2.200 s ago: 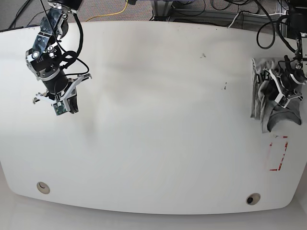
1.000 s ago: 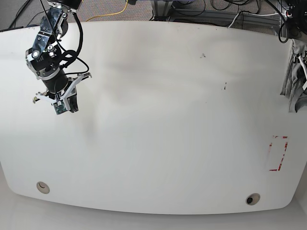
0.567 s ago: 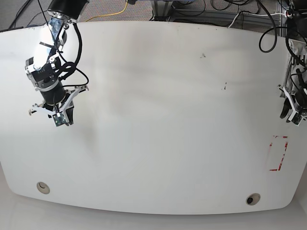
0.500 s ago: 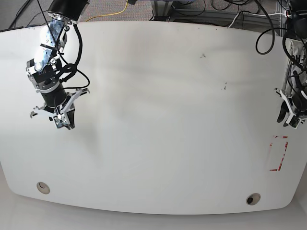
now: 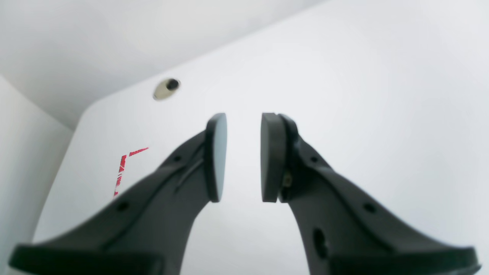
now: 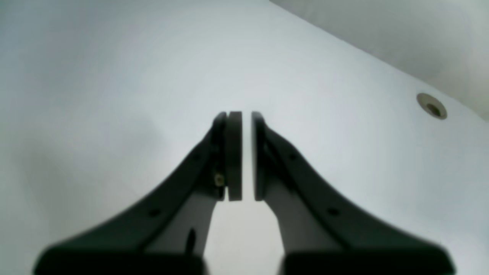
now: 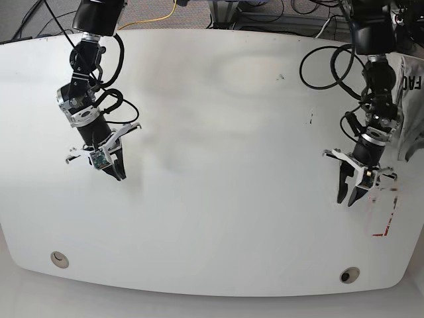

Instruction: Layout the t-shirt on the table in an organized manner, then fold the t-shirt properly

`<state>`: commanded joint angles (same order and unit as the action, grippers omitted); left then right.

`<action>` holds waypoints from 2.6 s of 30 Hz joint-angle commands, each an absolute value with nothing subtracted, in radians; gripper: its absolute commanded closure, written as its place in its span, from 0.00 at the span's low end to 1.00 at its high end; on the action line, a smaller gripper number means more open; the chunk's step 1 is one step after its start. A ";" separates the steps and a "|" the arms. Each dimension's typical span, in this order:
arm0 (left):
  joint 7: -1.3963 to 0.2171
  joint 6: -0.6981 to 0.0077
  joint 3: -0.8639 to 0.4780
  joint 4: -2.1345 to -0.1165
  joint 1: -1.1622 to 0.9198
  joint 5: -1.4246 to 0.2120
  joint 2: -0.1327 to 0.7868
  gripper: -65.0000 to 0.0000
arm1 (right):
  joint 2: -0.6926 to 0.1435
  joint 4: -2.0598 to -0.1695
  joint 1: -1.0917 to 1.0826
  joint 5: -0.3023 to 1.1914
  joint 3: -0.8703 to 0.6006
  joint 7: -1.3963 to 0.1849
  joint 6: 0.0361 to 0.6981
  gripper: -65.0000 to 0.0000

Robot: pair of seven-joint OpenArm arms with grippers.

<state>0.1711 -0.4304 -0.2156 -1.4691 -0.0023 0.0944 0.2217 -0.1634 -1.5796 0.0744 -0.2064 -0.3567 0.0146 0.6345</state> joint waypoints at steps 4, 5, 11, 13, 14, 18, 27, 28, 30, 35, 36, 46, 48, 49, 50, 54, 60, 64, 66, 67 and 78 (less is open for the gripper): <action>0.170 -0.430 -0.220 -1.550 -0.087 0.099 0.156 0.79 | -0.157 -1.635 0.170 -0.171 -0.357 0.016 0.631 0.95; 0.170 -0.430 -0.220 -1.566 -0.108 0.099 0.143 0.79 | -0.148 -1.650 0.194 -0.160 -0.357 0.016 0.631 0.95; 0.170 -0.430 -0.220 -1.695 -0.283 0.099 0.105 0.79 | -0.091 -1.770 0.374 -0.117 -0.418 0.016 0.639 0.95; 0.170 -0.430 -0.220 -1.755 -0.363 0.099 0.093 0.79 | -0.076 -1.813 0.450 -0.107 -0.429 0.016 0.639 0.95; 0.168 -0.430 -0.220 -1.779 -0.397 0.101 0.087 0.79 | -0.073 -1.831 0.483 -0.093 -0.429 0.016 0.639 0.95; 0.168 -0.430 -0.217 -1.860 -0.542 0.101 0.073 0.79 | -0.076 -1.891 0.621 -0.015 -0.430 0.016 0.639 0.95; 0.171 -0.430 -0.217 -1.917 -0.869 0.096 0.073 0.79 | -0.077 -1.933 0.880 0.119 -0.430 0.016 0.639 0.96; 0.171 -0.430 -0.219 -1.917 -0.908 0.096 0.073 0.79 | -0.077 -1.933 0.911 0.128 -0.430 0.016 0.639 0.96; 0.170 -0.430 -0.220 -1.917 -0.967 0.096 0.073 0.79 | -0.074 -1.933 0.961 0.150 -0.430 0.016 0.639 0.96; 0.170 -0.430 -0.222 -1.913 -1.145 0.097 0.073 0.79 | -0.074 -1.933 1.115 0.225 -0.426 0.018 0.670 0.96; 0.170 -0.430 -0.222 -1.910 -1.171 0.097 0.073 0.79 | -0.073 -1.933 1.135 0.234 -0.429 0.018 0.682 0.96; 0.168 -0.430 -0.219 -1.755 -1.334 0.102 0.082 0.79 | -0.070 -1.851 1.300 0.283 -0.421 0.018 0.698 0.96; 0.168 -0.430 -0.217 -1.667 -1.302 0.102 0.082 0.79 | -0.070 -1.791 1.282 0.282 -0.421 0.018 0.698 0.96; 0.168 -0.430 -0.216 -1.621 -1.270 0.102 0.082 0.79 | -0.070 -1.753 1.264 0.282 -0.420 0.018 0.698 0.96; 0.168 -0.430 -0.216 -1.590 -1.247 0.102 0.082 0.79 | -0.071 -1.725 1.251 0.280 -0.420 0.018 0.698 0.96; 0.168 -0.430 -0.216 -1.434 -1.141 0.102 0.082 0.79 | -0.090 -1.575 1.170 0.252 -0.401 0.018 0.698 0.96; 0.168 -0.430 -0.200 -1.257 -0.992 0.102 0.081 0.79 | -0.130 -1.359 1.026 0.140 -0.332 0.019 0.698 0.96; 0.168 -0.430 -0.156 -1.135 -0.891 0.104 0.081 0.79 | -0.130 -1.178 0.903 0.096 -0.323 0.045 0.698 0.96; 0.166 -0.430 -0.154 -1.075 -0.848 0.104 0.081 0.79 | -0.130 -1.096 0.852 0.070 -0.323 0.073 0.698 0.96; 0.166 -0.430 -0.154 -1.043 -0.820 0.104 0.081 0.79 | -0.130 -1.050 0.822 0.056 -0.323 0.091 0.698 0.96; 0.168 -0.430 -0.153 -0.573 -0.504 0.104 0.127 0.79 | -0.122 -0.731 0.595 -0.018 -0.323 0.143 0.698 0.96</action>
<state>0.1680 -0.4304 -0.1527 -0.5731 -0.5040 0.1036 0.1266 -0.1220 -0.7311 0.5946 -0.0176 -0.3230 0.1435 0.6981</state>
